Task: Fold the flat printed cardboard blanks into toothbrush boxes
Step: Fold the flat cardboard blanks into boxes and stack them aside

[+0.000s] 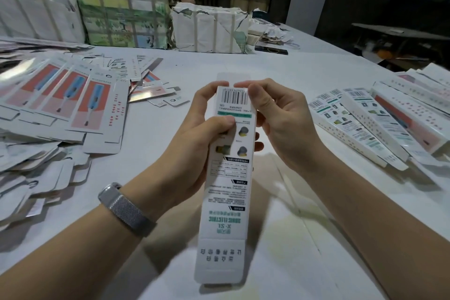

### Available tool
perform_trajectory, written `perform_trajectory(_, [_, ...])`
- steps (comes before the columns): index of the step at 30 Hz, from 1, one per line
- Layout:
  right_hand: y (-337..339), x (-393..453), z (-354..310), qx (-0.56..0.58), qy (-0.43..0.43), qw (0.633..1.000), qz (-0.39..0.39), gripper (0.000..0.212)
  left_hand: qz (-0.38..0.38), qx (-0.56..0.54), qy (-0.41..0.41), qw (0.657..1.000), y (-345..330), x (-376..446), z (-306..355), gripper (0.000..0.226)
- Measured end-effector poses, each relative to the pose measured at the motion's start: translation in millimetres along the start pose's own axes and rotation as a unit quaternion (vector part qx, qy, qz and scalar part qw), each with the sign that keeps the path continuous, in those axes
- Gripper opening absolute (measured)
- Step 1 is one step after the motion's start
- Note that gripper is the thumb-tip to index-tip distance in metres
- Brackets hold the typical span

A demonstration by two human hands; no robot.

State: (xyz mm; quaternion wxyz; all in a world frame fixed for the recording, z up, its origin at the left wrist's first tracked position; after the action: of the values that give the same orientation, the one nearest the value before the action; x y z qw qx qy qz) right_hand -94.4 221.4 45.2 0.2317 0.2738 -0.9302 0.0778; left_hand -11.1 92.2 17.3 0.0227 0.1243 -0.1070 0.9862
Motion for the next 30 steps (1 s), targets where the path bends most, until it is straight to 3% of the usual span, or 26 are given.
perform_trajectory(4, [1,3,4,0.009,-0.025,0.999,0.033,0.026,0.013,0.005,0.002,1.0,-4,1,-5,0.039])
perform_trajectory(9, [2,4,4,0.047,-0.054,0.997,0.03,0.013,0.0,-0.009,0.017,1.0,-3,0,-5,0.037])
perform_trajectory(12, [5,5,7,0.117,-0.097,0.988,0.019,0.036,0.011,-0.008,0.025,1.0,-4,0,-4,0.04])
perform_trajectory(16, [6,5,3,0.156,-0.072,0.985,0.031,0.043,0.034,0.041,0.027,0.998,-6,-2,-7,0.041])
perform_trajectory(24, [7,4,1,0.146,-0.09,0.985,-0.01,0.009,0.039,0.04,0.038,0.998,-6,-2,-6,0.046])
perform_trajectory(30, [13,8,0,0.083,-0.145,0.985,-0.048,0.01,-0.002,0.099,0.002,0.995,-5,-3,-7,0.047])
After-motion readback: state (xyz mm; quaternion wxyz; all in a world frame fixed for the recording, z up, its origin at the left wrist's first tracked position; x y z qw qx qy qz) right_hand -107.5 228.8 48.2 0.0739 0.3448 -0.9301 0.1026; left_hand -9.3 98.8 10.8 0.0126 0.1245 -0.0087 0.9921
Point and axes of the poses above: each hand's wrist, its own x-axis towards the middle knuckle, its own y-axis out of the back of the hand, z = x × y, the point moved 2 cm from there along x, towards the middle knuckle, and after that the axes turned 6 degrees about x, right-handed, at the moved point
